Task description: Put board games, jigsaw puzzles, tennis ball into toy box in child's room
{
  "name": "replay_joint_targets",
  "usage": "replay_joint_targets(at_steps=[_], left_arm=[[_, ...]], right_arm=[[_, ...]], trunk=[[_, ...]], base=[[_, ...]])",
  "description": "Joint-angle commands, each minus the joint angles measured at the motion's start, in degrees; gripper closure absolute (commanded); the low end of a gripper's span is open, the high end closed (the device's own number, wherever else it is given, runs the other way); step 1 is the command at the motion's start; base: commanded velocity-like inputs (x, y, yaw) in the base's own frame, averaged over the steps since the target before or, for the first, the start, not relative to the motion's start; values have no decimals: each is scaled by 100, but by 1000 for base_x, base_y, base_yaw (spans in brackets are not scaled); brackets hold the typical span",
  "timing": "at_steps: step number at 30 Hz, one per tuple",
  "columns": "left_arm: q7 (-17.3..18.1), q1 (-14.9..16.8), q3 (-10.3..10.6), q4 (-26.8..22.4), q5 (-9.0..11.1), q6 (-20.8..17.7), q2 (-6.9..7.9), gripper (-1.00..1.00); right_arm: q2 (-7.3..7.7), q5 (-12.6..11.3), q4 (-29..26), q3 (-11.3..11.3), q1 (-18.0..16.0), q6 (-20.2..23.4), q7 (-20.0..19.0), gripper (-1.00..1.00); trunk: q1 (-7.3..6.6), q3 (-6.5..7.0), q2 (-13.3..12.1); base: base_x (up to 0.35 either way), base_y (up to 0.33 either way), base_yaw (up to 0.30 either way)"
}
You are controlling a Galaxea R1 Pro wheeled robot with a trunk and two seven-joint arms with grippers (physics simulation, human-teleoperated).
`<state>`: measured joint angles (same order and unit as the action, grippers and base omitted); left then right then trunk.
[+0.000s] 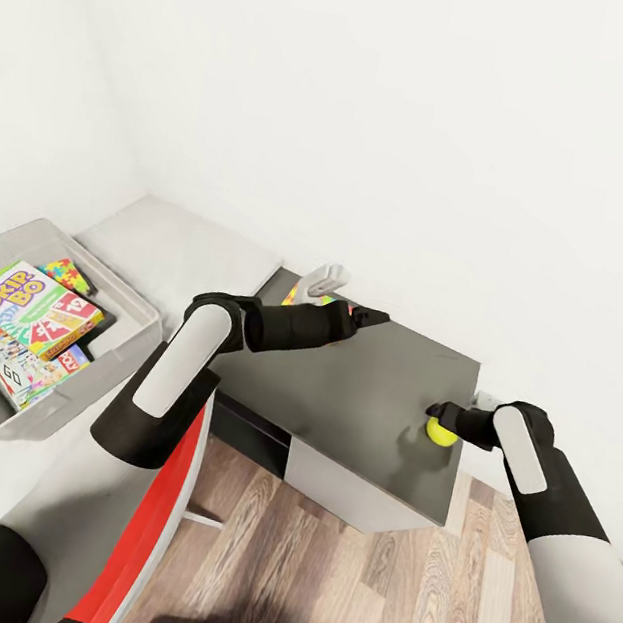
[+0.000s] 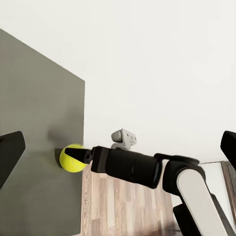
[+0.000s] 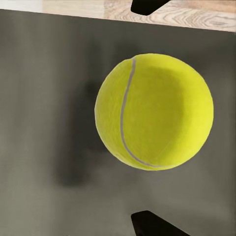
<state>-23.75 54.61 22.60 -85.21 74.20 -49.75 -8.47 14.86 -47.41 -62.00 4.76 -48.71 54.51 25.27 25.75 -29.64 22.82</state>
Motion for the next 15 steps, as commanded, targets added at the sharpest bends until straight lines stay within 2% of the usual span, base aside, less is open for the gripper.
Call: replay_joint_targets(at_steps=[1, 15], left_arm=[[-60, 5, -1, -4, 60, -8, -3, -100], [-60, 5, -1, -4, 60, -8, -6, -100]], right_arm=[[5, -58, -5, 43, -2, 7, 60, -100], [-6, -58, -5, 146, 10, 7, 65, -100]], trunk=[[3, -9, 10], [3, -9, 10]], base=[[0, 0, 0], [0, 0, 0]])
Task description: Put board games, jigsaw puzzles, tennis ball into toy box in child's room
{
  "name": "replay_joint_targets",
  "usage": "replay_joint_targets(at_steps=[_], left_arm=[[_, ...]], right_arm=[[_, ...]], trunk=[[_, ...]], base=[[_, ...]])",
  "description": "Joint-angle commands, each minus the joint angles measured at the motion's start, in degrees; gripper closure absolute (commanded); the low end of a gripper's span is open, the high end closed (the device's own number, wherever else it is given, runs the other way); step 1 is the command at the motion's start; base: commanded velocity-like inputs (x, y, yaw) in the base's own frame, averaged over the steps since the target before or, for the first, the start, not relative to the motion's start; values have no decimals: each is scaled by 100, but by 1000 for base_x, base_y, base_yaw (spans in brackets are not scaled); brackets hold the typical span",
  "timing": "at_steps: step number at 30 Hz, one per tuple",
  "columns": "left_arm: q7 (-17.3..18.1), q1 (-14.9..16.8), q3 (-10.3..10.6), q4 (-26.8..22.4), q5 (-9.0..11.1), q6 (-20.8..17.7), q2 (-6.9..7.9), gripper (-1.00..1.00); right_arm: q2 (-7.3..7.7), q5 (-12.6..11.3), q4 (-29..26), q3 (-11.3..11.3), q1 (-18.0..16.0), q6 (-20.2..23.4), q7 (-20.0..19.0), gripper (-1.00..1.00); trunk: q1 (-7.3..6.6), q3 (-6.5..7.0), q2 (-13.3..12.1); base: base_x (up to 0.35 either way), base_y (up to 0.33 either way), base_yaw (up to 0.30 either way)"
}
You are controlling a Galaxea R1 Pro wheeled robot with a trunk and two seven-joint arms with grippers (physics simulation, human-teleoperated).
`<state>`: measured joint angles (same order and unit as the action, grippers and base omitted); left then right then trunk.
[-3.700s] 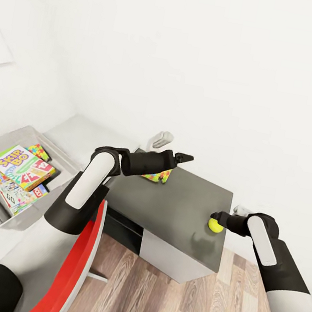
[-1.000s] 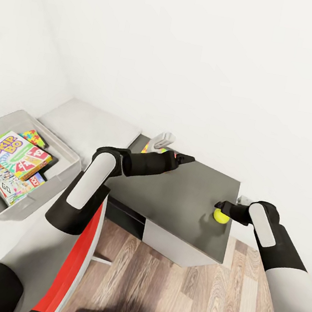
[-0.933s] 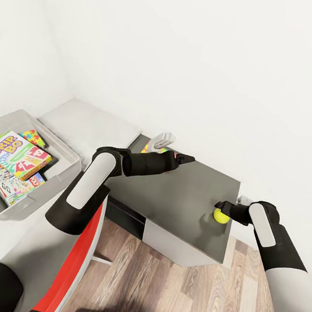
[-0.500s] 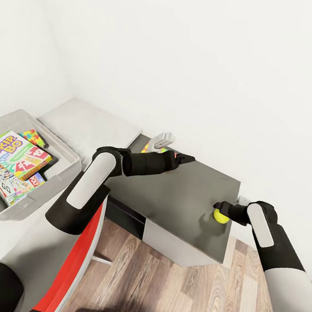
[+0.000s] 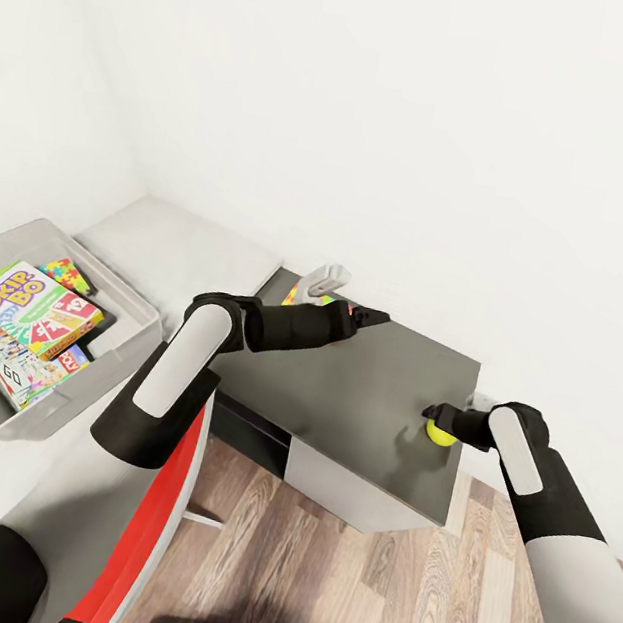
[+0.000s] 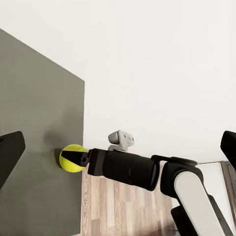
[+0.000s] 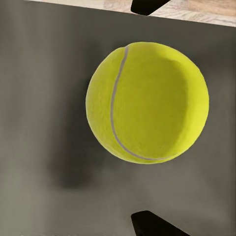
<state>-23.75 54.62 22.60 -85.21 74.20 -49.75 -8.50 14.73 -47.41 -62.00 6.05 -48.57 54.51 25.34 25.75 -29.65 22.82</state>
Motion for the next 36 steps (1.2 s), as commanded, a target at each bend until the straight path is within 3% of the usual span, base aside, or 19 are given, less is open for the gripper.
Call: replay_joint_targets(at_steps=[1, 36], left_arm=[[-60, 5, -1, -4, 60, -8, -2, -100], [-62, 12, -1, -4, 59, -8, -8, -100]], right_arm=[[8, -58, -5, 19, -4, 8, 59, -100], [71, -58, -5, 7, -19, 7, 59, -100]], trunk=[[3, -9, 10], [3, -21, 10]], base=[[0, 0, 0], [0, 0, 0]])
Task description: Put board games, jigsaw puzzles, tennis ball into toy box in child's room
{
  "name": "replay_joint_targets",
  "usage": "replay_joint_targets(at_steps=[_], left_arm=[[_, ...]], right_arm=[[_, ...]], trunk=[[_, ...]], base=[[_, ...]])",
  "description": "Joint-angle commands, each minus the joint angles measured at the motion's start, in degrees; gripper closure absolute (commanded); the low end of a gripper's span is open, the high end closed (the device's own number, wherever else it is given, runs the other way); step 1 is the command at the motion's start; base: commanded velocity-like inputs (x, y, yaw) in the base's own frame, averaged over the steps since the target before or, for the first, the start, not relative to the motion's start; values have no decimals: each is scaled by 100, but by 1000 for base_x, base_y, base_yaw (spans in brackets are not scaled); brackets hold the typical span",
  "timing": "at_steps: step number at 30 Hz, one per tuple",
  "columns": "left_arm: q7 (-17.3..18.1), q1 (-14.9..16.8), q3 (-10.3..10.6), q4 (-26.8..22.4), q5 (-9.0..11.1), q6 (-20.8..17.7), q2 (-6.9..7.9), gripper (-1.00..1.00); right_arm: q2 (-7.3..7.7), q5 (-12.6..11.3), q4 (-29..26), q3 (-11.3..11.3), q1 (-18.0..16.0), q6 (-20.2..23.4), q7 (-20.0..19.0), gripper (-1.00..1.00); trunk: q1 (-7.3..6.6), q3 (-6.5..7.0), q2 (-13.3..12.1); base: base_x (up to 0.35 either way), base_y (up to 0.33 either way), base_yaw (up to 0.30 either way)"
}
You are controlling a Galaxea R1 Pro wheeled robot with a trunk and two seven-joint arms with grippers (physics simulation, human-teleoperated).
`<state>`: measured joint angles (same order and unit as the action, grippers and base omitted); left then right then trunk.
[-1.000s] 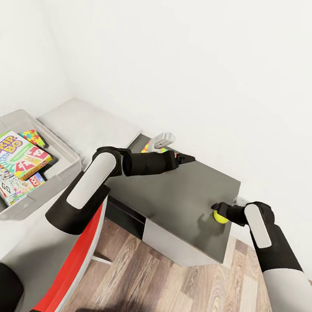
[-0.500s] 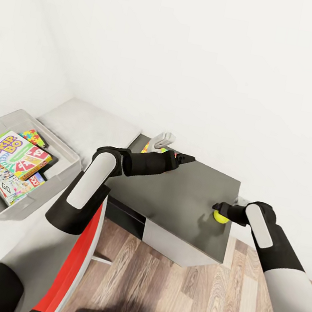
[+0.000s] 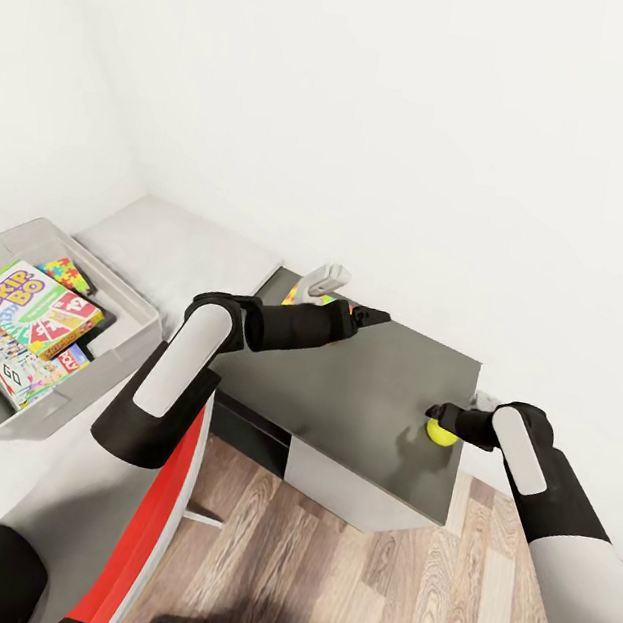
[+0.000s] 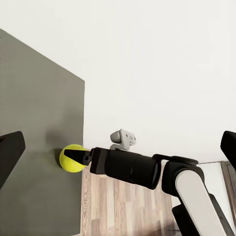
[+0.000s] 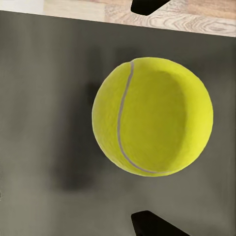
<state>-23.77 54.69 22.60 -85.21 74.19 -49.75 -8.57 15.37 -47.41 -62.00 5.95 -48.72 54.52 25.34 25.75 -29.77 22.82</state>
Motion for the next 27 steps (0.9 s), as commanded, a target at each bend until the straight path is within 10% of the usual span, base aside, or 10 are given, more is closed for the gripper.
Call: replay_joint_targets(at_steps=[1, 27], left_arm=[[-61, 5, -1, -4, 60, -8, -2, -100], [-59, 6, 3, -18, 63, -10, -3, -100]], right_arm=[[5, -58, -5, 18, -5, 6, 59, -100], [-8, -58, -5, 19, -6, 6, 59, -100]], trunk=[[3, -14, 10], [3, -71, 10]], base=[[0, 0, 0], [0, 0, 0]])
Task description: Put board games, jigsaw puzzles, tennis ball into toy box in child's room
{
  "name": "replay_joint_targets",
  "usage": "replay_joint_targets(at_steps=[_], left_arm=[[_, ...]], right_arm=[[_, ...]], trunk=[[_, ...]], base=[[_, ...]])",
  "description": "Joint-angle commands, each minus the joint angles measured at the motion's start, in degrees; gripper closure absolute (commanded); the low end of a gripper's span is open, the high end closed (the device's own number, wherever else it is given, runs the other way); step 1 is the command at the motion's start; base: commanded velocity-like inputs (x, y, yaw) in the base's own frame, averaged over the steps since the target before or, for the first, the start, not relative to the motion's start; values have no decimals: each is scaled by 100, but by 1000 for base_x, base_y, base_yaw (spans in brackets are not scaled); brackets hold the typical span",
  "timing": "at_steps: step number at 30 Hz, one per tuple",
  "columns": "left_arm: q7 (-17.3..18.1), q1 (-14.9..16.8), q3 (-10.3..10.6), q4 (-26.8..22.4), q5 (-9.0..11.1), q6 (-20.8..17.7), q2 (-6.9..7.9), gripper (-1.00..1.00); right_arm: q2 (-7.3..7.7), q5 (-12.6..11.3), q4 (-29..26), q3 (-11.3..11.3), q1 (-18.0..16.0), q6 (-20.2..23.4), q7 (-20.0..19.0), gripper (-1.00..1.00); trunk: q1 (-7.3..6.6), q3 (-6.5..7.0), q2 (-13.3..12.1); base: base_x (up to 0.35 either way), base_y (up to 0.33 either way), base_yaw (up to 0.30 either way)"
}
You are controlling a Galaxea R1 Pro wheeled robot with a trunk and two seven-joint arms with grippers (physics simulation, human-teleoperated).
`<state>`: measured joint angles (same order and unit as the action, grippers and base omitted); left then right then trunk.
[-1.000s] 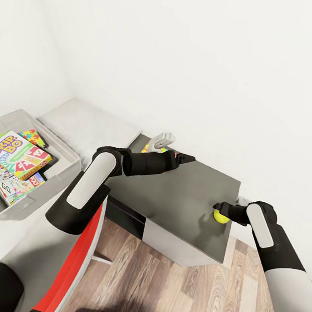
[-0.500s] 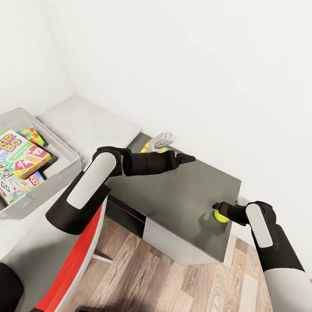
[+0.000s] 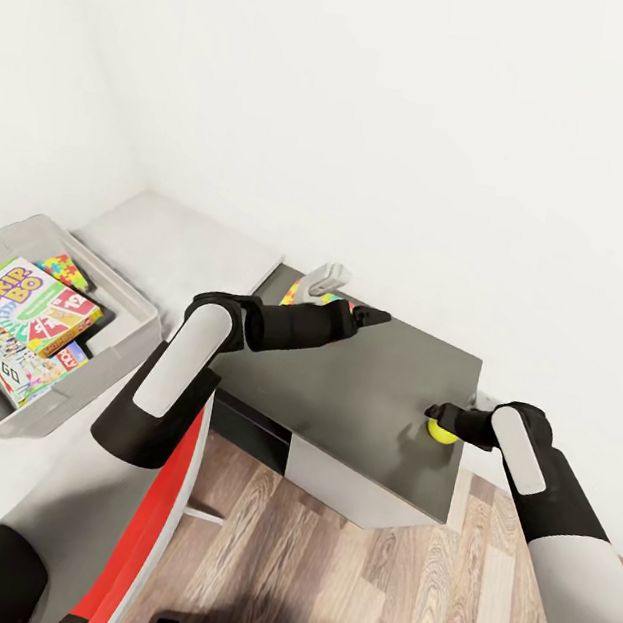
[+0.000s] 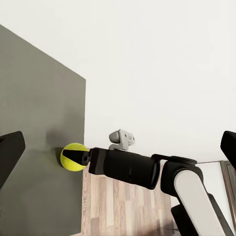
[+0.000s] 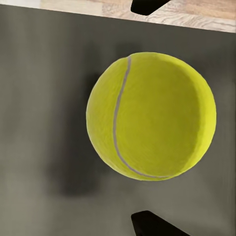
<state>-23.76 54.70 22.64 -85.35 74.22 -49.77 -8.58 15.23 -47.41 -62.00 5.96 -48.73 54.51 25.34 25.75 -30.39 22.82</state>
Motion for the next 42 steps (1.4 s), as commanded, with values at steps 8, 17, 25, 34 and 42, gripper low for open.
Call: replay_joint_targets(at_steps=[8, 17, 25, 34, 42], left_arm=[[-61, 10, -4, -8, 65, -14, -3, -100], [-59, 9, -5, -22, 66, -15, -2, -100], [-59, 10, -5, -37, 66, -21, -3, -100], [-59, 11, -5, -52, 66, -24, -3, -100], [-59, 9, -5, -65, 72, -24, -3, -100]], right_arm=[[1, -58, -5, 12, -5, 7, 59, -100], [-12, -58, -5, 16, -5, 7, 59, -100], [-29, -58, -5, 25, 1, 7, 59, -100], [-34, -58, 2, 26, 3, 8, 62, 100], [-14, -58, 3, 8, 4, 14, 67, 100]], trunk=[[3, -56, 10], [3, -85, 10], [3, -91, 10], [3, -93, 10], [3, -93, 10]], base=[[0, 0, 2], [0, 0, 6], [0, 0, 1], [0, 0, 0], [0, 0, 0]])
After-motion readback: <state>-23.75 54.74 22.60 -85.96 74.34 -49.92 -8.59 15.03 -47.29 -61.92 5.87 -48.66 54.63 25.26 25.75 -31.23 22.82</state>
